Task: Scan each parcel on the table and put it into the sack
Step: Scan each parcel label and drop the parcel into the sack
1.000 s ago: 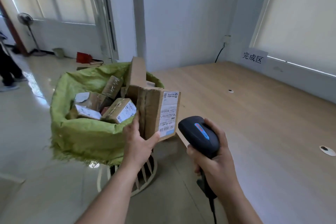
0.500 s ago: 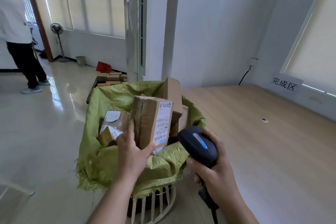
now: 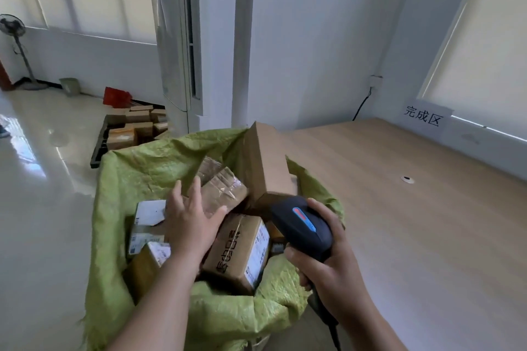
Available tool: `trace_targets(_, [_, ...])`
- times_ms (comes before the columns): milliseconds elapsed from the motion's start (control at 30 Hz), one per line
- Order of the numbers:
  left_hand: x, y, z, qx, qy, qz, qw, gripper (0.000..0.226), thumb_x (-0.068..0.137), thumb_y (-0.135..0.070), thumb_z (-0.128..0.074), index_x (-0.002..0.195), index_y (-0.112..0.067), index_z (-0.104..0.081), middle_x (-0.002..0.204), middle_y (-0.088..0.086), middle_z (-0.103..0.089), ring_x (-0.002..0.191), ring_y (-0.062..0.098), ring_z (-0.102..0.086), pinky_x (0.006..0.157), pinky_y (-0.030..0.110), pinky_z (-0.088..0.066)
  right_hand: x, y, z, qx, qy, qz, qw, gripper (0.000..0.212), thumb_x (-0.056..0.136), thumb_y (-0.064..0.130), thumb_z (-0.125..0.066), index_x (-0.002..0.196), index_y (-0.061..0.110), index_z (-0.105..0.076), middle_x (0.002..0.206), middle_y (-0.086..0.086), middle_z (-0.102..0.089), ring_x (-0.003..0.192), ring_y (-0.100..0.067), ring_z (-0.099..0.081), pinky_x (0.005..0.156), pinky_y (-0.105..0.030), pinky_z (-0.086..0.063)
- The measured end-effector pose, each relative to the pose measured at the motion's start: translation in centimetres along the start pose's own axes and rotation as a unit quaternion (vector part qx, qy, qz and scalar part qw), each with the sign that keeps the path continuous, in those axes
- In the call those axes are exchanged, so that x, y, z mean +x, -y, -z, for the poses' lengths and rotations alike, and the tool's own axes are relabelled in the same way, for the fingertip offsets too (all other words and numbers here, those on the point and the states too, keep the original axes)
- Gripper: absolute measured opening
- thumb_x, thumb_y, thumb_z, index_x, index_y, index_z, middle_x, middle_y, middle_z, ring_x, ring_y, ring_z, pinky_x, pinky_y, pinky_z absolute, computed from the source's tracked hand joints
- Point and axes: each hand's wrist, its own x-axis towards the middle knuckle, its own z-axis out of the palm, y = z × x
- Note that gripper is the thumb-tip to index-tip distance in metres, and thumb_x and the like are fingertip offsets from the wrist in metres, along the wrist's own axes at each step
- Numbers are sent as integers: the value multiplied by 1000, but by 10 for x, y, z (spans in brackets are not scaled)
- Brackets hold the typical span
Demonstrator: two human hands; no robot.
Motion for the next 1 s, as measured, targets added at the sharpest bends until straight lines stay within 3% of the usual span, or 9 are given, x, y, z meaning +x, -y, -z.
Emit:
trace_targets(67, [0, -5, -12, -25, 6, -21, 999, 78, 85, -40, -67, 150, -24, -27, 158, 8, -11, 143, 25, -10, 115, 43, -13, 3, -4, 4, -7, -17, -3, 1000, 71, 64, 8, -73, 113, 56, -57, 104, -3, -63, 48, -15, -52, 44, -28, -44])
trace_targets(167, [-9, -14, -28, -79, 17, -55, 995, 73, 84, -35, -69, 147, -22, -35, 154, 6, -23, 141, 22, -17, 114, 40, -21, 0, -7, 16, -20, -40, 6, 999, 67, 66, 5, -71, 113, 52, -59, 98, 6, -67, 48, -9, -54, 43, -25, -43])
trace_targets(333, [-41, -43, -44, -129, 61, -102, 984, 70, 85, -36, -67, 146, -23, -35, 151, 0, -32, 138, 17, -23, 112, 36, -25, -17, -8, 44, -47, -81, 2, 996, 66, 68, 7, -71, 117, 49, -57, 102, -13, -63, 46, -13, -52, 43, -25, -43])
trace_targets(633, [-124, -105, -55, -161, 153, -159, 962, 69, 85, -35, -66, 146, -29, -34, 146, -2, -37, 135, 17, -31, 109, 35, -31, -83, 10, 108, -56, -134, -6, 989, 65, 71, 8, -69, 125, 43, -53, 108, -6, -61, 48, -14, -51, 44, -27, -43])
trace_targets(800, [-188, -144, -62, -148, 182, -197, 952, 67, 84, -36, -67, 144, -27, -38, 145, 0, -41, 136, 17, -30, 108, 31, -27, -139, 27, 155, -59, -167, -19, 984, 66, 70, 13, -71, 120, 51, -52, 107, -4, -61, 52, -17, -50, 47, -28, -44])
trace_targets(1000, [-268, -191, -79, -157, 226, -229, 934, 68, 82, -38, -69, 142, -25, -41, 137, 1, -48, 130, 19, -40, 106, 36, -35, -216, 48, 217, -61, -216, -24, 974, 65, 70, 13, -69, 116, 56, -52, 93, -2, -61, 52, -17, -50, 49, -28, -45])
